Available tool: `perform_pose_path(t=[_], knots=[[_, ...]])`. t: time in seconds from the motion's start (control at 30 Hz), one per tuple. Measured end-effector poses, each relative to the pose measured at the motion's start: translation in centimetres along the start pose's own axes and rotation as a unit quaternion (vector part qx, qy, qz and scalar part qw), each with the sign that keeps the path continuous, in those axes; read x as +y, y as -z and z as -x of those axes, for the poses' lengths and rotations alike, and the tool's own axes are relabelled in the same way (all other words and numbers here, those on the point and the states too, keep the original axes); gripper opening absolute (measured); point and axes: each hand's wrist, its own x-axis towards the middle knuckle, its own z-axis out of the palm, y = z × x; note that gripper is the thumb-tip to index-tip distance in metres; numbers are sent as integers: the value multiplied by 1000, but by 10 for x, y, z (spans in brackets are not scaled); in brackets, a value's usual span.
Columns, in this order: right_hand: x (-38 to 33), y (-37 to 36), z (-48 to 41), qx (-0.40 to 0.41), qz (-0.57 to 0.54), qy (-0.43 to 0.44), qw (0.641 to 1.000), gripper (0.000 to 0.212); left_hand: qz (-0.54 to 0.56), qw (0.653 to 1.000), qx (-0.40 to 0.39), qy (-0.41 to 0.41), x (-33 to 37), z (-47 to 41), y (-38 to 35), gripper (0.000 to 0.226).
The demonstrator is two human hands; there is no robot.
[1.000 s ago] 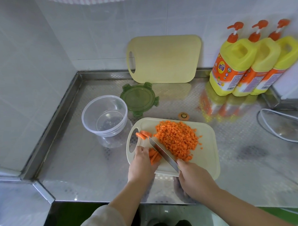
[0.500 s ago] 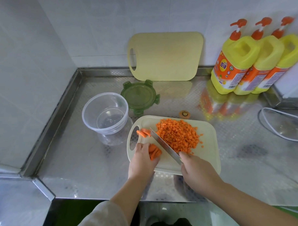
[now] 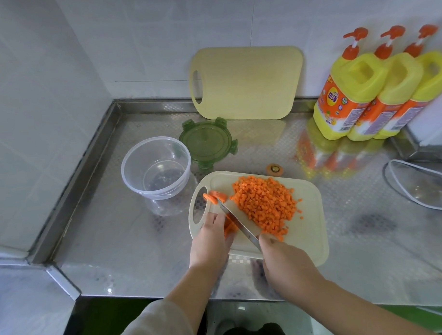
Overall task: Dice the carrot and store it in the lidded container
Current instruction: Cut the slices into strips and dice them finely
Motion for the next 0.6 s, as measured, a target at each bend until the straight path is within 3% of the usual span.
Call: perform_pose_path(t=[0.13, 0.4, 0.5, 0.6], knots=[[0, -4, -4, -2, 17, 11, 1000, 37, -15, 1000, 1, -6, 0, -2, -1, 26], [-4, -5, -13, -27, 34, 1, 999, 32, 13, 1000, -13, 2, -2, -4, -4, 27], [2, -3, -14, -31, -34, -18, 999, 9, 10, 1000, -9, 9, -3, -4, -4, 25], [13, -1, -16, -12, -103, -40, 994, 20, 20, 1000, -7, 16, -3, -4, -4, 25]])
